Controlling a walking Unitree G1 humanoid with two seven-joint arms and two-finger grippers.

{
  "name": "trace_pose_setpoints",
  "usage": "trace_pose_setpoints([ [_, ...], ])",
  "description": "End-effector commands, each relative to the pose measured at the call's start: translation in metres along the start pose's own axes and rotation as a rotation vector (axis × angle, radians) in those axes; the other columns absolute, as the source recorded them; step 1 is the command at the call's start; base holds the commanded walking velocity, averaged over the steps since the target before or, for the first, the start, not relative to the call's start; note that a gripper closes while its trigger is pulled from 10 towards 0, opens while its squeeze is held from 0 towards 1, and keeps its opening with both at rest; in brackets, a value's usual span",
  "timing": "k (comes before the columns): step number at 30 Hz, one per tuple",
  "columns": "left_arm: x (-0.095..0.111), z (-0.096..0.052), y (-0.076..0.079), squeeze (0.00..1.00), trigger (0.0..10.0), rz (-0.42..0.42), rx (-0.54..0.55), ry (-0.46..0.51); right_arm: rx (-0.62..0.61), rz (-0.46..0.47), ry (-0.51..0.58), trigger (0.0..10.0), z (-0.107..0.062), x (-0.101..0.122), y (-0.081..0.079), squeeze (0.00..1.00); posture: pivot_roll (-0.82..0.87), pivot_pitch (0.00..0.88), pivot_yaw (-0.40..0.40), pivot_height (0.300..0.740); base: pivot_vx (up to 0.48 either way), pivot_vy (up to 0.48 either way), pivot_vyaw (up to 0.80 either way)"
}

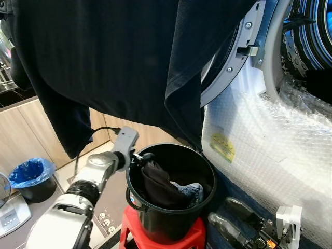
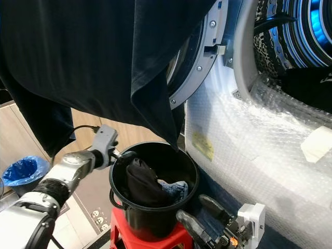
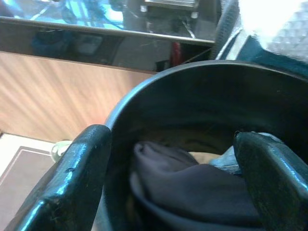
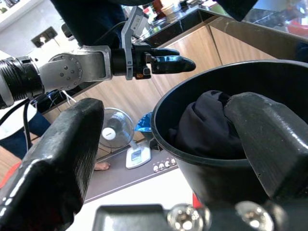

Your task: Clothes washing

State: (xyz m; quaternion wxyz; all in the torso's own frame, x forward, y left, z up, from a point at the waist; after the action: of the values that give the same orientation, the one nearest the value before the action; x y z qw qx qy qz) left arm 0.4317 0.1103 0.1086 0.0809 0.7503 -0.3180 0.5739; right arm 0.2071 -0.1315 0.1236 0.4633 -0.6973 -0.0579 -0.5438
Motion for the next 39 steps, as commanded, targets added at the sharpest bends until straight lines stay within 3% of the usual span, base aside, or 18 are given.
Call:
trace_pose_setpoints([
  [1,0.001,0.004,0.005,0.0,10.0,-0.013,-0.01,-0.014,0.01,0.004,0.008,10.0,0.0,0.003,-0.008,0.0,-0.17,0.088,0.027,0.74,0.0,0.0,0.0],
  [9,0.006,0.015,0.032,0.0,10.0,-0.034,-0.088,-0.01,0.0,0.012,0.0,10.0,-0.005,0.003,-0.015,0.0,-0.18,0.125,0.021,0.74,0.0,0.0,0.0],
  [11,0.004,0.018,0.044,0.0,10.0,-0.085,-0.132,-0.026,-0.006,0.02,-0.006,10.0,-0.007,0.001,-0.019,0.0,-0.18,0.147,0.02,0.74,0.0,0.0,0.0],
  [14,0.003,0.019,0.047,0.0,10.0,-0.106,-0.138,-0.038,-0.012,0.024,-0.009,10.0,-0.008,0.001,-0.02,0.0,-0.18,0.153,0.02,0.74,0.0,0.0,0.0],
  [19,0.006,0.02,0.049,0.0,10.0,-0.272,-0.155,-0.07,-0.029,0.038,-0.019,10.0,-0.014,-0.002,-0.024,0.0,-0.18,0.181,0.02,0.74,0.0,0.0,0.0],
  [32,0.007,0.02,0.049,0.0,10.0,-0.341,-0.143,-0.141,-0.064,0.048,-0.027,10.0,-0.019,-0.005,-0.026,0.0,-0.19,0.207,0.025,0.74,0.0,0.0,0.0],
  [39,-0.001,0.017,0.07,0.0,10.0,-0.371,-0.254,-0.215,-0.075,0.048,-0.03,10.0,-0.018,-0.007,-0.024,0.0,-0.19,0.211,0.029,0.74,0.0,0.0,0.0],
])
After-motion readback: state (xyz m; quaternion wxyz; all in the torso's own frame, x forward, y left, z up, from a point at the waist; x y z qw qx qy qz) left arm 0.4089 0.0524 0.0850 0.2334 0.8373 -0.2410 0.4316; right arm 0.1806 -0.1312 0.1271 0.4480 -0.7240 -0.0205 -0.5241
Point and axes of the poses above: a point about 5 cm out from each wrist's last joint towards the gripper, its own z axis pointing out of the wrist towards the gripper, its own x axis along the axis of the wrist's last joint, y = z × x, the point moved 6 cm from there along z, pointing out of the wrist towards the gripper, and after that the axes turned 11 degrees about z, right-handed, at the moved point
